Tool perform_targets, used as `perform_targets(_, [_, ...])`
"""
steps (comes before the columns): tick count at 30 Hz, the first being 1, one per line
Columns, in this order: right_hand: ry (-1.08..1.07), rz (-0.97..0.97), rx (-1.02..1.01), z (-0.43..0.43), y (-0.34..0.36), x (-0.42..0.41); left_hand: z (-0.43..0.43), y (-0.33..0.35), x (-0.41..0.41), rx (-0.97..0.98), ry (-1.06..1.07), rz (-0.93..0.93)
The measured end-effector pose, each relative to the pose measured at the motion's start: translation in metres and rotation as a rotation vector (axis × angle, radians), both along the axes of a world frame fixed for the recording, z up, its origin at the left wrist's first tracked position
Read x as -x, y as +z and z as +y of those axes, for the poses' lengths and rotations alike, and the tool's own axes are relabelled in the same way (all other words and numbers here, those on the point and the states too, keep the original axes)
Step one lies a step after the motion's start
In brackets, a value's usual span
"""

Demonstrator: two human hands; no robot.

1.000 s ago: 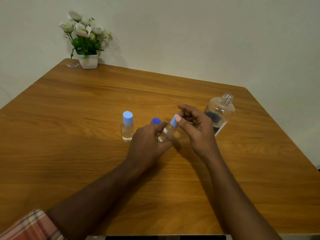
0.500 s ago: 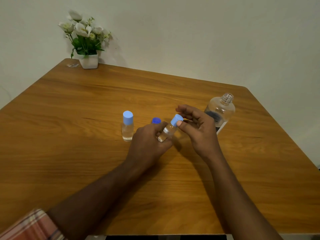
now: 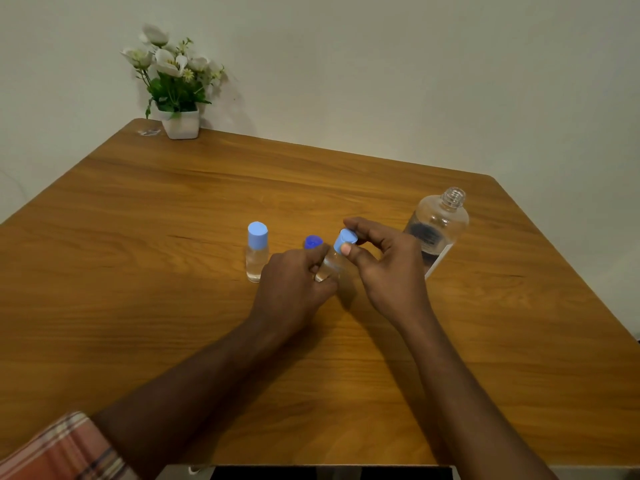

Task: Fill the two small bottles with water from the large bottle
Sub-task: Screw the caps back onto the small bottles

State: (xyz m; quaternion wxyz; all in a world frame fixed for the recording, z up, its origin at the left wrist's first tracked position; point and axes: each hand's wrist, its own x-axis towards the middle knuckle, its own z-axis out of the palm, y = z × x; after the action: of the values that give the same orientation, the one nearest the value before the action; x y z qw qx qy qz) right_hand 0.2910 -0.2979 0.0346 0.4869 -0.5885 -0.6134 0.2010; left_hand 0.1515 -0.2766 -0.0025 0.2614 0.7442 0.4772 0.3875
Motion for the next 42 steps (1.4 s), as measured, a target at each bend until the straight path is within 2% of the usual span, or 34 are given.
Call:
perform_targets(5, [-0.016, 0.049, -0.003, -0.004, 0.0, 0.007, -0.004, -0.004, -0.001, 0.002, 0.009, -0.01])
perform_targets(9, [0.078, 0.087, 0.123, -0.015, -0.013, 0.01, -0.011, 0.0, 0.003, 0.053, 0.031, -0.036])
perform_targets(15, [0.138, 0.051, 0.187, -0.02, -0.026, 0.017, -0.039, 0.005, 0.02, 0.088, 0.035, -0.042])
perform_targets(20, [0.213, 0.044, 0.207, -0.019, -0.027, 0.034, -0.066, 0.005, 0.043, 0.106, 0.2, -0.059])
perform_targets(26, [0.217, -0.001, 0.218, -0.018, -0.031, 0.034, -0.078, 0.005, 0.053, 0.113, 0.225, -0.048])
perform_targets(29, [0.164, 0.023, 0.206, -0.016, -0.032, 0.026, -0.081, 0.002, 0.057, 0.133, 0.269, -0.058])
perform_targets(33, [0.012, -0.025, 0.171, -0.01, -0.033, 0.017, -0.09, 0.003, 0.055, 0.078, 0.223, 0.033])
perform_targets(37, [-0.112, -0.101, 0.155, 0.011, -0.034, 0.018, -0.094, 0.008, 0.036, 0.03, 0.119, 0.137])
perform_targets(42, [-0.186, -0.256, 0.205, 0.036, -0.038, 0.029, -0.091, 0.008, 0.02, 0.018, 0.078, 0.173])
